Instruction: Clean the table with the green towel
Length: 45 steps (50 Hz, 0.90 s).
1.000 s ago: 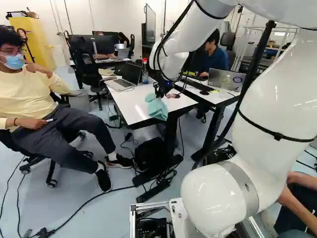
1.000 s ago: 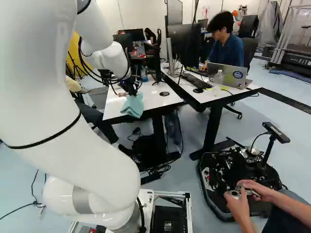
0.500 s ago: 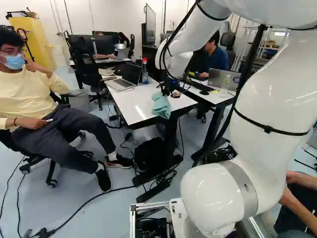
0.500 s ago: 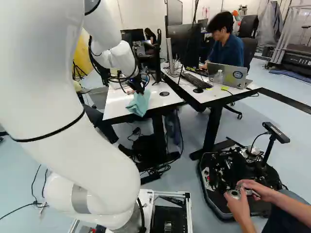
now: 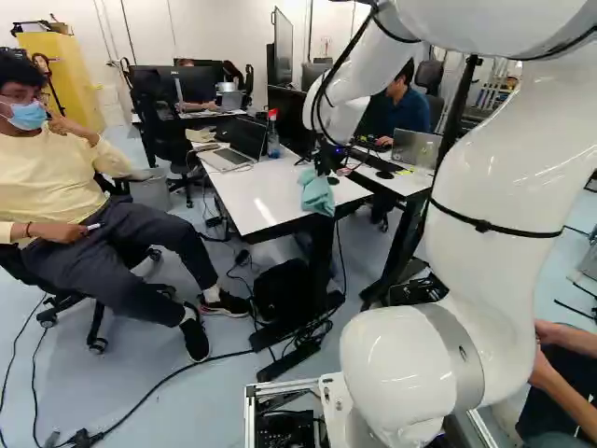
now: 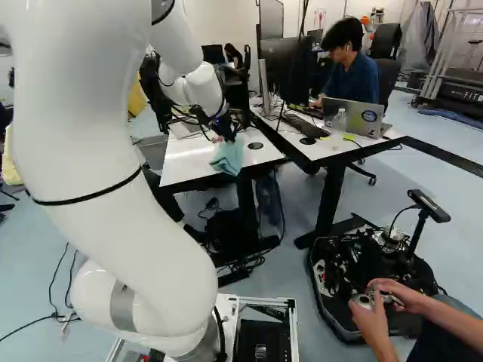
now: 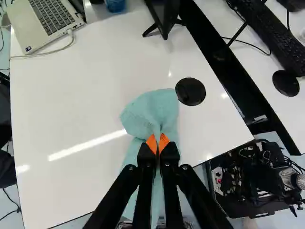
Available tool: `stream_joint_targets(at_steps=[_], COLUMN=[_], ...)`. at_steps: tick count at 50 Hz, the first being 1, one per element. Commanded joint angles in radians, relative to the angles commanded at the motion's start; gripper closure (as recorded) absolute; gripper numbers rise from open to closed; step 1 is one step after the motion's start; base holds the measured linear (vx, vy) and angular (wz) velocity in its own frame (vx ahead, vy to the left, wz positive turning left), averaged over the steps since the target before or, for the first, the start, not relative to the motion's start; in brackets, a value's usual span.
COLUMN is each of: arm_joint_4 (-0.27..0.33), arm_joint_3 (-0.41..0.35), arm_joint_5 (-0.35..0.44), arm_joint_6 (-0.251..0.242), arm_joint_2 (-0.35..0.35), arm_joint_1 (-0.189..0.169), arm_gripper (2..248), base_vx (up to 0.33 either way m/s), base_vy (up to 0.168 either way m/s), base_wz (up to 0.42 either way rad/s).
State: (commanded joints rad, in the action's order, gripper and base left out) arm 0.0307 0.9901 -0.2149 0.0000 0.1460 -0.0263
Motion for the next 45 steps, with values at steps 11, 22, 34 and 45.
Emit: stream_joint_targets(at_steps=[11,22,34,45], arm_joint_4=[0.014,0.024,0.026,0.026], arm_joint_3=[0.035,0.071,0.125,0.175], arm_joint_5=[0.000,0.000,0.000,0.000], arm_joint_6=[0.000,0.000,0.000,0.000], arm_joint_2=[0.032,0.063,0.110,0.152], arm_joint_1=[-0.029,-0.058,-0.077,-0.087], arm_gripper=[222,222,222,222], base_vx=[0.000,0.000,0.000,0.000], base_vy=[0.000,0.000,0.000,0.000], base_wz=[0.000,0.000,0.000,0.000])
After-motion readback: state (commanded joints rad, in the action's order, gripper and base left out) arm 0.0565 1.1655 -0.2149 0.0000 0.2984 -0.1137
